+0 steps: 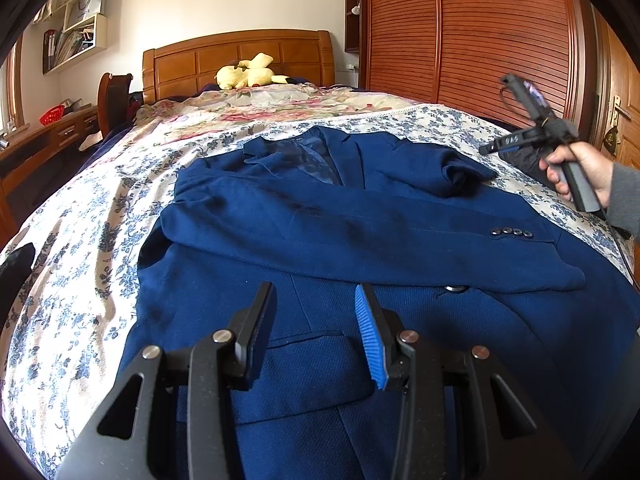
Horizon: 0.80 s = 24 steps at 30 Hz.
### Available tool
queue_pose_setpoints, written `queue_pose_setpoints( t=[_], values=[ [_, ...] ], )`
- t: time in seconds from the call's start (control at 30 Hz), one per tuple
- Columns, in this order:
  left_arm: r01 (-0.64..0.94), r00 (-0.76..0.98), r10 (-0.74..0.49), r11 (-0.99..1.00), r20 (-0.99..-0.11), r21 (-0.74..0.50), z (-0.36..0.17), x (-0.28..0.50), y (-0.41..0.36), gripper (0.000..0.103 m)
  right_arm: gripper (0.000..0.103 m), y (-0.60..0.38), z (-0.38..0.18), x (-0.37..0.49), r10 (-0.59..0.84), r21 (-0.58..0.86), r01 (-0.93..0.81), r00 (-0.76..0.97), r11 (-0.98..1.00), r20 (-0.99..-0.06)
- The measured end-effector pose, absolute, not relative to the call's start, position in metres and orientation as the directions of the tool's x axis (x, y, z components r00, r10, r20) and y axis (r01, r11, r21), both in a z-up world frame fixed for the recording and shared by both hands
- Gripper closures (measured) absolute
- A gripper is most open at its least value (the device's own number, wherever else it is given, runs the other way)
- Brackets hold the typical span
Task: Fold large clothes
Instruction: 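Lift the sleeve with the right gripper and fold it toward the jacket front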
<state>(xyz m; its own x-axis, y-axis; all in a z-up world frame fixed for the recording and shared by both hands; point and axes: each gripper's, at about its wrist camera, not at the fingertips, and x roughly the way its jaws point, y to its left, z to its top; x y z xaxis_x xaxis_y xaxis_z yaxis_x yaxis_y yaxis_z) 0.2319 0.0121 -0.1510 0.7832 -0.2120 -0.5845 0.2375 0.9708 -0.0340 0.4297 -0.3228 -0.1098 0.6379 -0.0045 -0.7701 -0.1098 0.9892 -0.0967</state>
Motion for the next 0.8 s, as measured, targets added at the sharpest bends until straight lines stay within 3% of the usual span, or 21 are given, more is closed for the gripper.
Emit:
queue_pose_setpoints(
  t=[0.43,0.7,0.77,0.8],
  values=[
    [0.241,0.779,-0.213,0.970,-0.590,-0.031,-0.152,0.233,0.009,0.064,0.043,-0.355,-0.153,0.454,-0.013,-0.029,-0.020,0.546,0.999,-0.838],
    [0.241,0.779,-0.212,0.970,-0.590,-0.029,-0.152,0.233,0.009,0.064,0.043,-0.343,-0.159,0.455,-0.040,-0.084,-0.055,0.554,0.995,-0.832],
    [0.241,0.779,-0.211,0.970,-0.590,-0.028,-0.153,0.233,0.009,0.064,0.053,-0.339,-0.159,0.454,-0.028,-0.092,-0.087,0.560,0.992,-0.828],
    [0.241,0.779,-0.211,0.970,-0.590,-0.028,-0.153,0.233,0.009,0.064,0.073,-0.336,-0.159,0.453,-0.011,-0.087,-0.110,0.561,0.990,-0.827]
  ],
)
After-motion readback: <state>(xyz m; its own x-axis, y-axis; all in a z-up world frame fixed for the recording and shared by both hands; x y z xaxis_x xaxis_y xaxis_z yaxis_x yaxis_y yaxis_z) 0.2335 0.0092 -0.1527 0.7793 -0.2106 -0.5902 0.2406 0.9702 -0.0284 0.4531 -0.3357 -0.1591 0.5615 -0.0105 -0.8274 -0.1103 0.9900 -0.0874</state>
